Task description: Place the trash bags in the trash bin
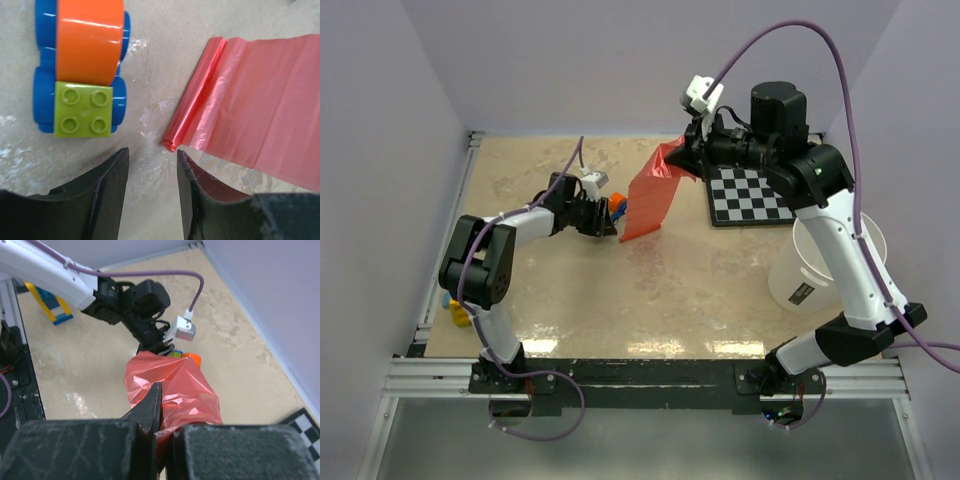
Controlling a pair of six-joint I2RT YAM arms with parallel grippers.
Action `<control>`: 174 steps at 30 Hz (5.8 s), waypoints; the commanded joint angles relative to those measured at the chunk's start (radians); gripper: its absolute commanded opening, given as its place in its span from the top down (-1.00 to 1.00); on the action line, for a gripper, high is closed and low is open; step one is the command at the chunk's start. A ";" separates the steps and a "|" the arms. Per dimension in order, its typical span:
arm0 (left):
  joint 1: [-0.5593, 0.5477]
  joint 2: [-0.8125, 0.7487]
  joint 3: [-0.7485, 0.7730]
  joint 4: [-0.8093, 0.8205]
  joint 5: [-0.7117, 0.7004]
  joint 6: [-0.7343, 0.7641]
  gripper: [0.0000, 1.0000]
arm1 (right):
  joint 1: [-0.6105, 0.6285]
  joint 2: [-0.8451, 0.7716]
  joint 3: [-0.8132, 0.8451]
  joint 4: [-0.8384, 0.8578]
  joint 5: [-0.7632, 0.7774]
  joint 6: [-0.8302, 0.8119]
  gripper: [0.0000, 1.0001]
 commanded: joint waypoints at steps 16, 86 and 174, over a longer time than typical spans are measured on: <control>-0.062 -0.014 0.062 -0.004 0.040 0.073 0.11 | -0.033 -0.388 -0.418 -0.229 0.370 -0.184 1.00; -0.317 0.158 0.295 -0.194 -0.293 0.227 1.00 | -0.033 -0.588 -0.618 -0.182 0.601 -0.224 -0.71; 0.074 -0.258 0.562 -0.313 0.049 -0.150 1.00 | 0.285 0.000 -0.670 0.915 0.139 -0.296 1.00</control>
